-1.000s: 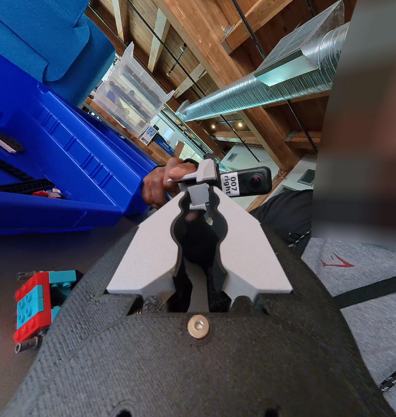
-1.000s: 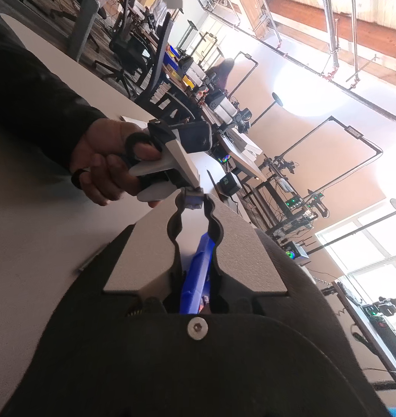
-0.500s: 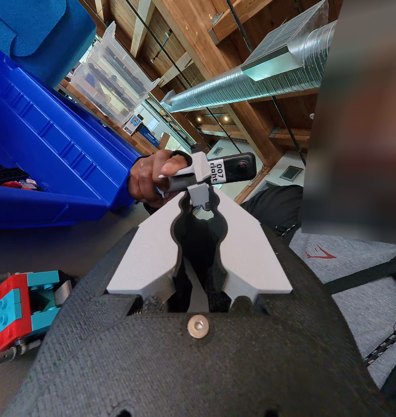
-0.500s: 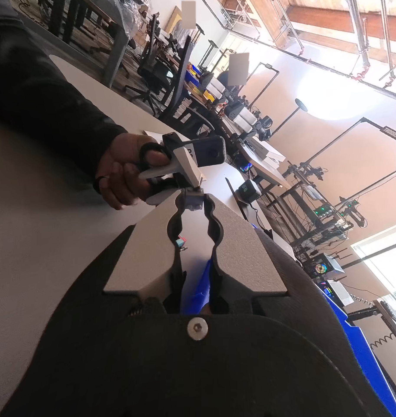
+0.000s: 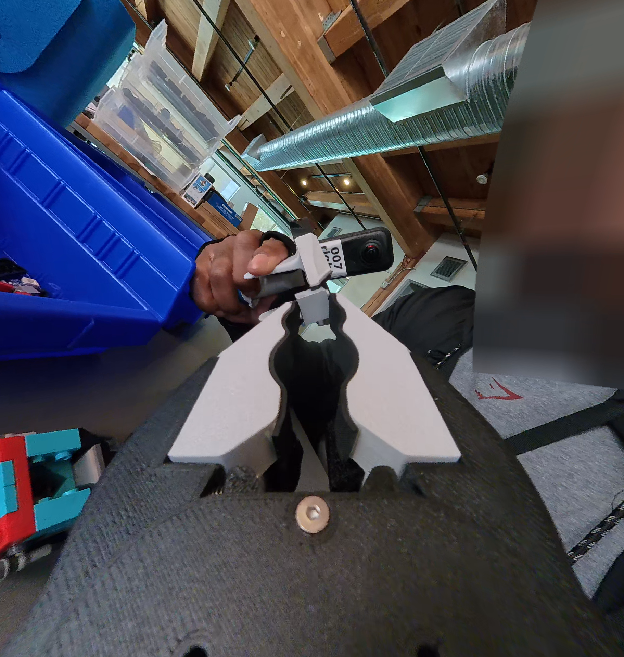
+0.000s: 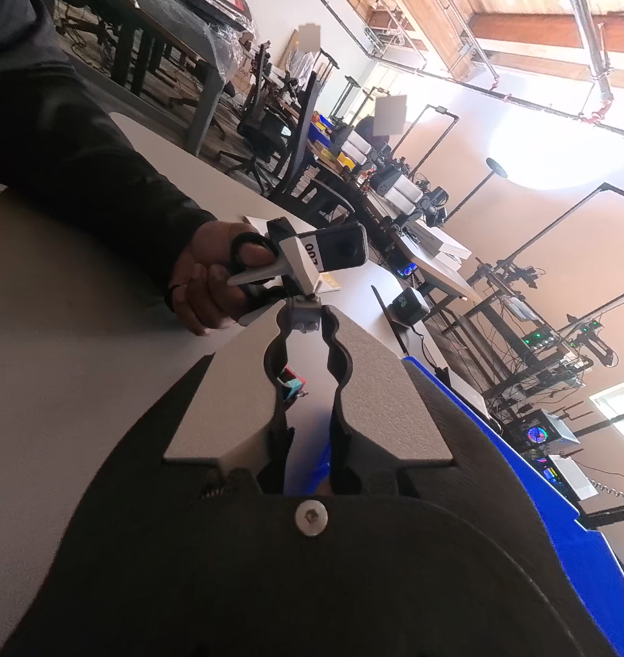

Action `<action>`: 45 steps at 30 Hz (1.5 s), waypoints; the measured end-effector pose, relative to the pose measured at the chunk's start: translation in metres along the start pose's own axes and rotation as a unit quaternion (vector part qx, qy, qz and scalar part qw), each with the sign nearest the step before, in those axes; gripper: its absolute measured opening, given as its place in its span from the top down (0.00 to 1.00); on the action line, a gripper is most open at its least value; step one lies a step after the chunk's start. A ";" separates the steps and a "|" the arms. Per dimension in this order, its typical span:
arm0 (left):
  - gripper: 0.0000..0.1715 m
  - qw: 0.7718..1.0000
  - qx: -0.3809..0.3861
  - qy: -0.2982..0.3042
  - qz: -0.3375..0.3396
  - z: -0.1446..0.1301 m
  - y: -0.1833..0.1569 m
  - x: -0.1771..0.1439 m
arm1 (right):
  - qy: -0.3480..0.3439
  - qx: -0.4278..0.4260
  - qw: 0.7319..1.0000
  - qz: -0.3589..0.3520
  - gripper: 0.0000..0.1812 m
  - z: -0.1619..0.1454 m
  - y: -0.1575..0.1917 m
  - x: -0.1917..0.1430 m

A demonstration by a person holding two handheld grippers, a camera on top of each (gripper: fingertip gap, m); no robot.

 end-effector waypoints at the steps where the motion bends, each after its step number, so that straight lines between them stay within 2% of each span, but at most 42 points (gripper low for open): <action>1: 0.90 1.000 0.000 0.002 0.001 0.000 0.000 0.000 | 0.001 -0.001 1.000 0.001 0.91 0.000 0.000 0.000; 5: 0.90 0.999 0.017 0.016 0.034 0.001 0.001 -0.002 | 0.024 -0.031 0.999 -0.003 0.91 -0.003 0.002 0.001; 9: 0.89 0.998 -0.007 0.022 0.064 0.006 0.003 -0.007 | 0.048 -0.063 0.997 -0.006 0.91 -0.008 0.004 0.002; 12: 0.78 0.996 -0.020 0.004 0.086 0.014 0.005 -0.015 | 0.053 -0.070 0.996 -0.012 0.91 -0.008 0.003 0.001; 15: 0.65 0.995 -0.025 0.022 0.096 0.012 0.004 -0.014 | 0.066 -0.083 0.994 -0.014 0.91 -0.010 0.004 0.003; 16: 0.64 0.994 -0.024 0.025 0.099 0.011 0.004 -0.012 | 0.070 -0.088 0.994 -0.015 0.91 -0.011 0.005 0.003; 19: 0.76 0.995 -0.023 0.021 0.100 0.009 0.005 -0.010 | 0.076 -0.095 0.992 -0.013 0.91 -0.012 0.006 0.005; 21: 0.80 0.995 -0.033 0.016 0.094 0.009 0.007 -0.011 | 0.076 -0.098 0.992 -0.014 0.91 -0.012 0.007 0.005; 30: 0.89 0.995 -0.044 0.024 0.081 0.004 0.008 -0.008 | 0.075 -0.104 0.992 -0.007 0.91 -0.011 0.011 0.008; 40: 0.87 0.995 -0.057 0.031 0.077 0.002 0.008 -0.006 | 0.073 -0.104 0.992 -0.007 0.91 -0.011 0.011 0.008; 45: 0.90 0.996 -0.049 0.031 0.073 0.002 0.007 -0.006 | 0.065 -0.103 0.993 -0.010 0.91 -0.009 0.011 0.007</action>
Point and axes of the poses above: each gripper's, where its closed fingertips meet, x out along the fingers, z out of its top, y = z × x across the jaws, the point moved 6 cm from there along -x, back along the fingers, and after that the axes turned 11 degrees about -x, right-handed, at the moved point
